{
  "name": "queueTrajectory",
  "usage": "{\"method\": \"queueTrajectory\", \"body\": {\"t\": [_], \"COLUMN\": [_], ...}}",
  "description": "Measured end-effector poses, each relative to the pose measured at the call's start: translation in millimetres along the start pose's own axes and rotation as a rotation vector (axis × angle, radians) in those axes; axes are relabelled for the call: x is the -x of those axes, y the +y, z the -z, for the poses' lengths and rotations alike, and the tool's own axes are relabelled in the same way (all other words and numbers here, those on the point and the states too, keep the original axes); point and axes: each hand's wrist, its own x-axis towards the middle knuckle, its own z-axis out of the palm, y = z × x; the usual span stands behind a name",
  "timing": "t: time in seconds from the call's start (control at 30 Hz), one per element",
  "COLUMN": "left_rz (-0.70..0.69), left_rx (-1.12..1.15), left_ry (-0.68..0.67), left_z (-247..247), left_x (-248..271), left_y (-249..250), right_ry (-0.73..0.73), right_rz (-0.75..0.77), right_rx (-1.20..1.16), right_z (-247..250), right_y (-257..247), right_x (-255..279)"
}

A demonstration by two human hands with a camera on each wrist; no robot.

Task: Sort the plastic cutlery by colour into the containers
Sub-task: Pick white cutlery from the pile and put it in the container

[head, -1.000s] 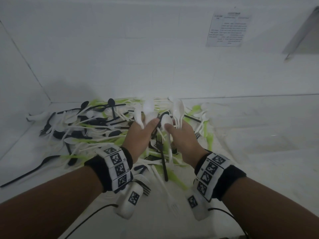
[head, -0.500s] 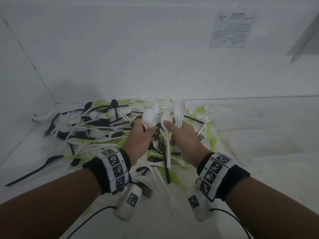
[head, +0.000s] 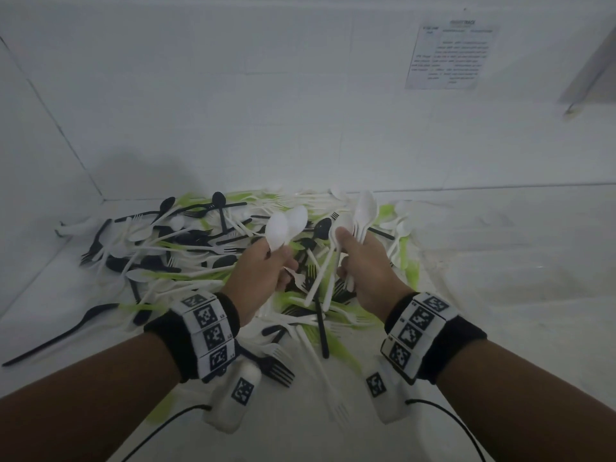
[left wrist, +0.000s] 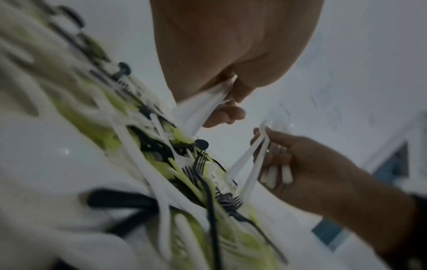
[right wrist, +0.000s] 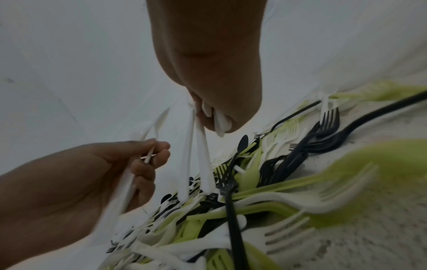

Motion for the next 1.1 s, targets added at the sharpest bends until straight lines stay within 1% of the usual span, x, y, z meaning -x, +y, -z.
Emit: {"method": "queueTrajectory", "body": {"t": [0.07,0.13,0.17,0.33,0.47,0.57,0.6,0.7,0.77,0.83,0.93,1.1], "left_rz": [-0.076,-0.13,-0.132,-0.048,-0.051,-0.063,-0.063,-0.07,-0.084,-0.1,-0.122,-0.229], "left_rx": [-0.138,-0.214,-0.214,-0.076,-0.059,-0.109,-0.127,-0.148,-0.223,-0.237,-0.253,-0.298], "left_ry": [-0.009,-0.02,-0.031,-0.103,-0.149,-0.176,-0.167,-0.067,-0.06,-0.064,-0.027,-0.008], "left_z": [0.5,-0.3,-0.9,-7.8,-11.6,-9.7,-8.5,-1.9,1.1,1.2,-2.0,-10.5], "left_x": [0.3,1.1,1.4,0.8,3.3,5.3,5.2,4.9,5.7,4.4,4.4,6.9], "left_y": [-1.2,-3.1,-3.3,-0.8,2.6,0.3,-0.8,0.1,2.5,1.9,2.2,5.4], "right_ry": [-0.015,-0.032,-0.035,-0.103,-0.185,-0.181,-0.159,-0.069,-0.039,-0.051,-0.106,-0.151], "right_rz": [-0.015,-0.027,-0.037,-0.052,-0.081,-0.064,-0.052,-0.038,-0.048,-0.063,-0.072,-0.048], "right_rx": [0.026,0.021,0.003,-0.092,-0.125,-0.077,-0.066,-0.068,-0.064,-0.061,-0.066,-0.08], "right_z": [0.2,-1.5,-1.9,-6.7,-13.8,-14.1,-12.5,-7.4,-5.8,-6.4,-12.3,-24.0], "right_y": [0.7,1.3,2.0,1.4,0.8,0.9,1.2,0.7,0.1,0.1,-1.0,-4.5], "right_x": [-1.0,-0.8,-1.4,-1.3,1.5,3.8,3.7,1.4,1.3,3.4,8.7,14.4]}}
